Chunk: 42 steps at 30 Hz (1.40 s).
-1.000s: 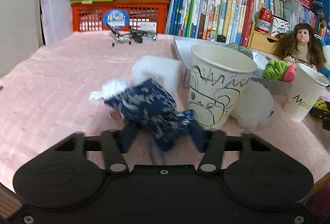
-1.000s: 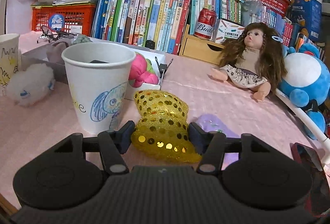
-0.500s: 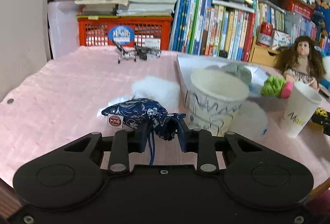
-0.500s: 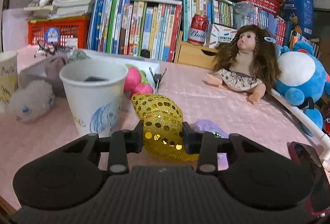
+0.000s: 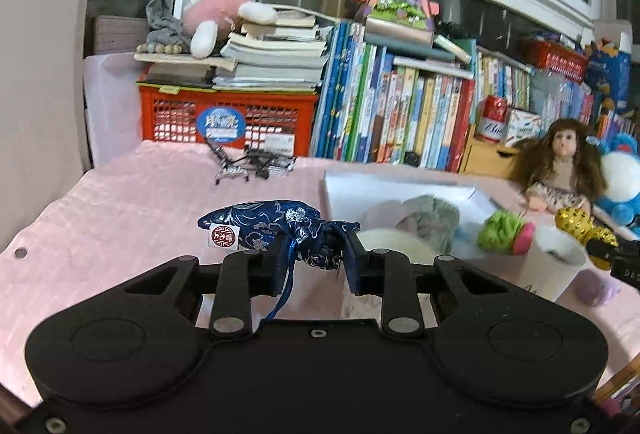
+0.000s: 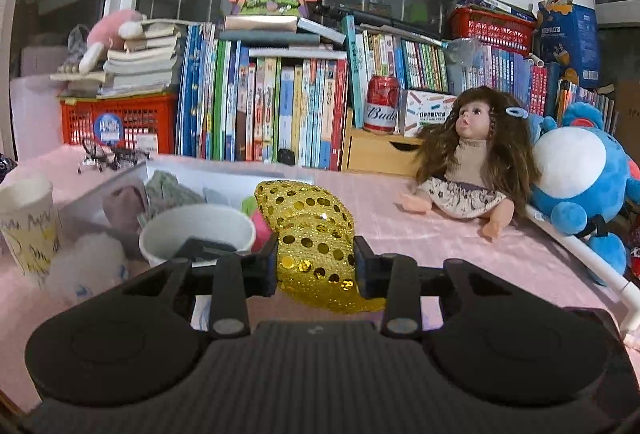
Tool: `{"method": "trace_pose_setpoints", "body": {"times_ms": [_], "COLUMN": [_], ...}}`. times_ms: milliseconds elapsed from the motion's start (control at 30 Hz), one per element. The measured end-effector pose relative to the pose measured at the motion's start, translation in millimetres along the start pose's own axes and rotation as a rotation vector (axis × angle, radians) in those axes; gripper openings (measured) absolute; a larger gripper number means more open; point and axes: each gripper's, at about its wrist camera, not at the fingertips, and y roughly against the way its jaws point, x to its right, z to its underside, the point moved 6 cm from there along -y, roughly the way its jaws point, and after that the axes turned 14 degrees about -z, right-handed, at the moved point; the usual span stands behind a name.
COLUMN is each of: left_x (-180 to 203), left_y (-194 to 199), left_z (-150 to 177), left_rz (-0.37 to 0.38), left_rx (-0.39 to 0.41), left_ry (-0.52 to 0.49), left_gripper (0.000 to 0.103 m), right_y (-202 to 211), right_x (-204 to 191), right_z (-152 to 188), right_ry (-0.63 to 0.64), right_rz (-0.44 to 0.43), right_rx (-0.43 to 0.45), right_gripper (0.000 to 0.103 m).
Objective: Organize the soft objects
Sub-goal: 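Lift and carry the navy pouch and yellow sequin pouch over the white tray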
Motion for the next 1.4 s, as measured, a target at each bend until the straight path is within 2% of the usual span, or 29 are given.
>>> {"method": "trace_pose_setpoints", "body": {"times_ms": [267, 567, 767, 1000, 1167, 1400], "left_x": [18, 53, 80, 107, 122, 134], "left_y": [-8, -35, -67, -105, -133, -173], "left_z": [-35, -78, -105, -116, -114, -100], "left_rz": [0.076, 0.164, 0.225, 0.282, 0.278, 0.221], "left_rx": [0.006, -0.030, -0.120, -0.238, -0.303, -0.382], "left_ry": [-0.005, -0.023, -0.009, 0.009, 0.014, -0.007], "left_gripper": [0.026, 0.026, 0.026, 0.026, 0.026, 0.026], "right_y": [0, -20, -48, -85, -106, -133], "right_x": [7, 8, 8, -1, -1, 0], "right_z": [-27, -66, -91, -104, -106, -96], "right_ry": [-0.044, -0.119, -0.215, -0.259, -0.316, -0.363], "right_rz": [-0.015, -0.092, -0.168, -0.202, -0.221, -0.223], "right_rx": [0.038, 0.027, -0.013, -0.093, -0.131, -0.211], "right_gripper": [0.041, 0.041, 0.041, 0.041, 0.041, 0.042]}}
